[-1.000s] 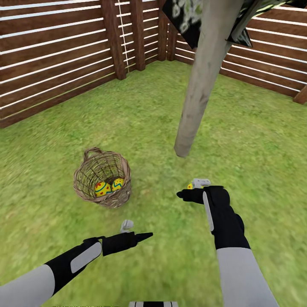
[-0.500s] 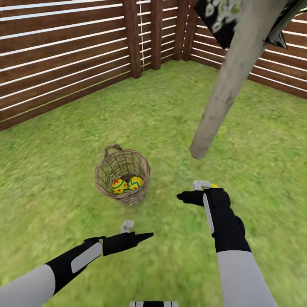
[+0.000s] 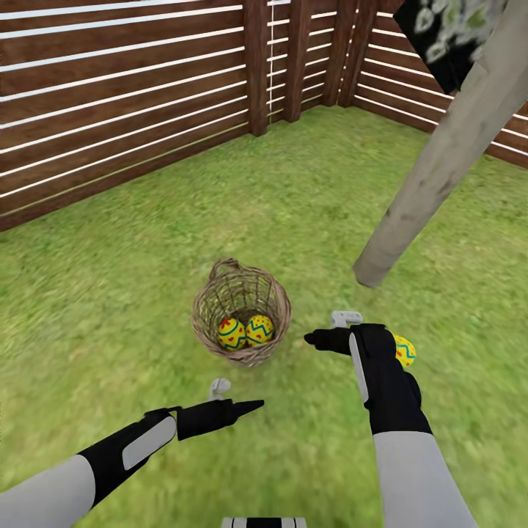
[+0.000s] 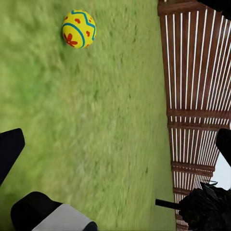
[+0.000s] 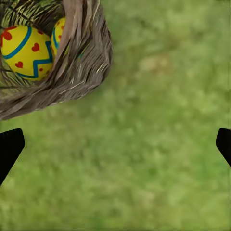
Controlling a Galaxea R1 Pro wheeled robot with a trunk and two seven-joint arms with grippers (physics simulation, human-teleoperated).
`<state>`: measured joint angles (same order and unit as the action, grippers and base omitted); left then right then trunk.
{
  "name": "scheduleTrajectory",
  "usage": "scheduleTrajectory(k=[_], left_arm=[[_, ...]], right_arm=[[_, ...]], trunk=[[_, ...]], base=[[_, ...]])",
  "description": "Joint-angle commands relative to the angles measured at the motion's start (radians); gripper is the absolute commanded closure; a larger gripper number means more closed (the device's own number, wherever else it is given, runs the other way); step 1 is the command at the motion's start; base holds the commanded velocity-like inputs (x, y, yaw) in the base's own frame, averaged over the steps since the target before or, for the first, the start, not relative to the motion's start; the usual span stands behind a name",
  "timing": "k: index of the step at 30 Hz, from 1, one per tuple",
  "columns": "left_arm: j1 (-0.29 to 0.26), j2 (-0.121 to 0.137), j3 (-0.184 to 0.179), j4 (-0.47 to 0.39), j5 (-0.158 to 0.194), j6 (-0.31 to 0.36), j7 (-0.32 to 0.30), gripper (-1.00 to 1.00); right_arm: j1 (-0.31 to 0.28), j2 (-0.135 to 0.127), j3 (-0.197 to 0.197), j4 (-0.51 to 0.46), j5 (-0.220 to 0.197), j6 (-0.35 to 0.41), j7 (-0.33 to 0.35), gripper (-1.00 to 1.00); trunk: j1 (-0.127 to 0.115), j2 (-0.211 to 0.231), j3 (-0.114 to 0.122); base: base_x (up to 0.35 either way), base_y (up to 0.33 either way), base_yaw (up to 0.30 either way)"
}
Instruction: Take the three Easter eggs out of the wicker basket on the lawn in the garden, then place them on the lawn next to a single tree (choose any tree) so that all three eggs are next to the same tree and none are left in the basket.
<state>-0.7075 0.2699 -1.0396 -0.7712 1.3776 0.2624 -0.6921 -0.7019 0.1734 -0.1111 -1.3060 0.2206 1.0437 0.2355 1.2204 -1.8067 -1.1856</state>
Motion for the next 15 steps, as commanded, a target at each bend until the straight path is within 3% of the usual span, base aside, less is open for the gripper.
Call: scheduleTrajectory(k=[1,7,15], left_arm=[[-0.001,0.000,-0.003,0.000,0.011,0.008,-0.001,-1.00],[-0.001,-0.001,-0.003,0.000,0.011,0.013,-0.001,-1.00],[-0.001,-0.002,-0.003,-0.001,0.009,0.014,-0.002,-1.00]], right_arm=[[-0.001,0.001,-0.002,-0.001,0.010,0.003,0.010,-1.00],[-0.001,0.001,-0.002,-0.001,0.010,0.003,0.010,-1.00],[-0.001,0.001,-0.002,-0.001,0.009,0.003,0.010,-1.00]], trunk=[[0.000,0.000,0.000],[0.000,0.000,0.005],[0.000,0.000,0.013]], base=[[0.047,0.043,-0.028],[0.008,0.060,-0.148],[0.065,0.262,-0.187]])
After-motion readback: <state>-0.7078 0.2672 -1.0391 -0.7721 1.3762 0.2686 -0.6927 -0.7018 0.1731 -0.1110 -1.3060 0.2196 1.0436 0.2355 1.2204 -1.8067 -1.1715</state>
